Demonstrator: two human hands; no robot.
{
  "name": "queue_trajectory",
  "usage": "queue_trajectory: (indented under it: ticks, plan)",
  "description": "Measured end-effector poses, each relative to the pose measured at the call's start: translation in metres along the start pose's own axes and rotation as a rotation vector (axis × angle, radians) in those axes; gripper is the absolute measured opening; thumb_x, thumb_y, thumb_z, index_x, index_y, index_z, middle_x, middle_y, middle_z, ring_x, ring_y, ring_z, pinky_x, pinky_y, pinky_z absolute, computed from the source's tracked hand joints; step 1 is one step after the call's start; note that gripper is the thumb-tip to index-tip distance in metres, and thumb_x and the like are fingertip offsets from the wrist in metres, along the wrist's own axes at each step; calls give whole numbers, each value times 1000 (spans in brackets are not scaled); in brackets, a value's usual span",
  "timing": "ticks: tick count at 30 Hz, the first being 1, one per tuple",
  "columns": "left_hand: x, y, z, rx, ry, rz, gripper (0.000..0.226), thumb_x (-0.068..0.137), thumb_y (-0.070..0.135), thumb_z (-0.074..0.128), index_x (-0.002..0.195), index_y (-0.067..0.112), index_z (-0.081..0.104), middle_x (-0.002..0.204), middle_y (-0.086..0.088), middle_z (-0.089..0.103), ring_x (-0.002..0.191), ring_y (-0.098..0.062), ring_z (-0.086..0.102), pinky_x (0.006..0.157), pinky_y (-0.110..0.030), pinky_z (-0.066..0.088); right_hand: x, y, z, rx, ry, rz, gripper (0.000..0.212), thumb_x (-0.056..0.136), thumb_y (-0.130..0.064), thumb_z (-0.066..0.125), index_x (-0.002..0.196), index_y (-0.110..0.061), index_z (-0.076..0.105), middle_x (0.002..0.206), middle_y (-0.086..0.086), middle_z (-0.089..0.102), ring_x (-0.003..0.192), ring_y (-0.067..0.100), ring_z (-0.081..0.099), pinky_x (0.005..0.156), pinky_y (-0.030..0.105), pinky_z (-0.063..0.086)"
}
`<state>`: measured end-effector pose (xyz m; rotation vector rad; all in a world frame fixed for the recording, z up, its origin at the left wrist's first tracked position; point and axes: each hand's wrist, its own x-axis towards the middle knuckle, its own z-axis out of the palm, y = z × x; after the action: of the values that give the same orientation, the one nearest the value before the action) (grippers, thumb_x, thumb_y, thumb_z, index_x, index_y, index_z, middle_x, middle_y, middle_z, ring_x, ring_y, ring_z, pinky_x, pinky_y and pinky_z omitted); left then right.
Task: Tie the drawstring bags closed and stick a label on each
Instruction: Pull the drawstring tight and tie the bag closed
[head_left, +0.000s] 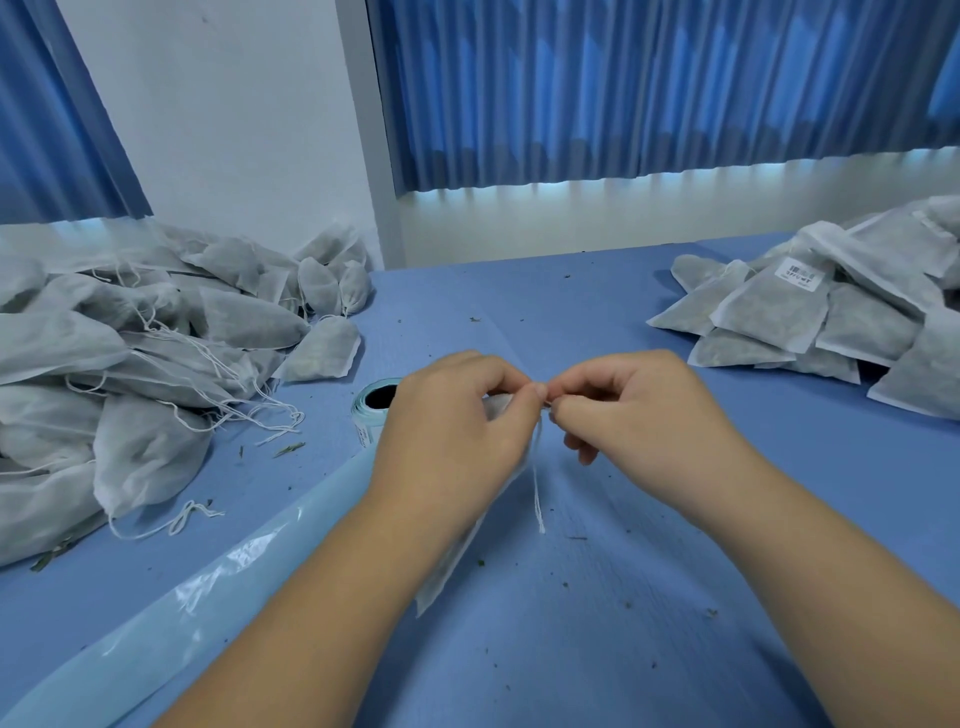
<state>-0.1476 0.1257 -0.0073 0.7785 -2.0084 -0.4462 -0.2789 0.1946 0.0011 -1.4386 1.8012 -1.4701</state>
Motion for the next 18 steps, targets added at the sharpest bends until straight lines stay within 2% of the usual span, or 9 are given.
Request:
queue_trajectory:
  ticks: [2, 4, 6, 8, 10, 13, 18]
  plan:
    - [0, 1, 0, -46, -26, -58, 14, 85, 22, 73, 71, 21, 73, 69, 14, 66, 75, 2, 56, 64, -9, 37, 1, 0, 0, 25, 0, 35, 21, 80, -7, 64, 66, -20, 73, 53, -3, 64, 46, 6, 58, 50, 16, 47]
    - [2, 2, -1, -157, -94, -191, 18, 87, 24, 70, 69, 23, 72, 61, 20, 64, 62, 7, 53, 58, -6, 36, 2, 1, -1, 46, 0, 52, 19, 79, -6, 64, 68, -19, 74, 55, -1, 66, 49, 9, 60, 53, 22, 51]
    - [5, 1, -2, -284, -177, -319, 21, 89, 26, 67, 70, 18, 72, 61, 15, 61, 55, 4, 49, 54, -7, 36, 2, 0, -1, 61, -8, 50, 18, 80, -4, 64, 71, -17, 74, 56, 0, 65, 51, 10, 60, 53, 25, 52]
    - [7, 1, -5, -410, -273, -431, 24, 91, 26, 65, 71, 14, 72, 62, 5, 57, 55, -3, 47, 53, -12, 37, 2, 0, -1, 103, -24, 40, 16, 81, 0, 63, 77, -12, 73, 54, -2, 63, 50, 9, 59, 50, 22, 50]
    - [8, 1, -9, -534, -353, -513, 27, 92, 25, 63, 67, 17, 71, 56, 7, 54, 49, -4, 46, 52, -18, 37, 2, -1, -1, 162, -44, 33, 13, 82, 3, 62, 83, -8, 70, 52, -5, 60, 49, 8, 59, 48, 19, 48]
    - [8, 0, -11, -690, -399, -571, 29, 92, 22, 62, 64, 18, 70, 59, 0, 49, 52, -13, 41, 58, -30, 34, 2, -2, -3, 218, -75, 18, 12, 81, 2, 64, 85, -8, 68, 56, -3, 62, 50, 10, 59, 49, 20, 47]
    - [9, -1, -13, -763, -449, -566, 29, 90, 20, 63, 62, 18, 69, 65, -4, 41, 53, -14, 36, 57, -31, 31, 0, -4, -6, 286, -110, 11, 10, 81, 3, 63, 83, -6, 67, 58, 4, 61, 50, 12, 57, 50, 21, 48]
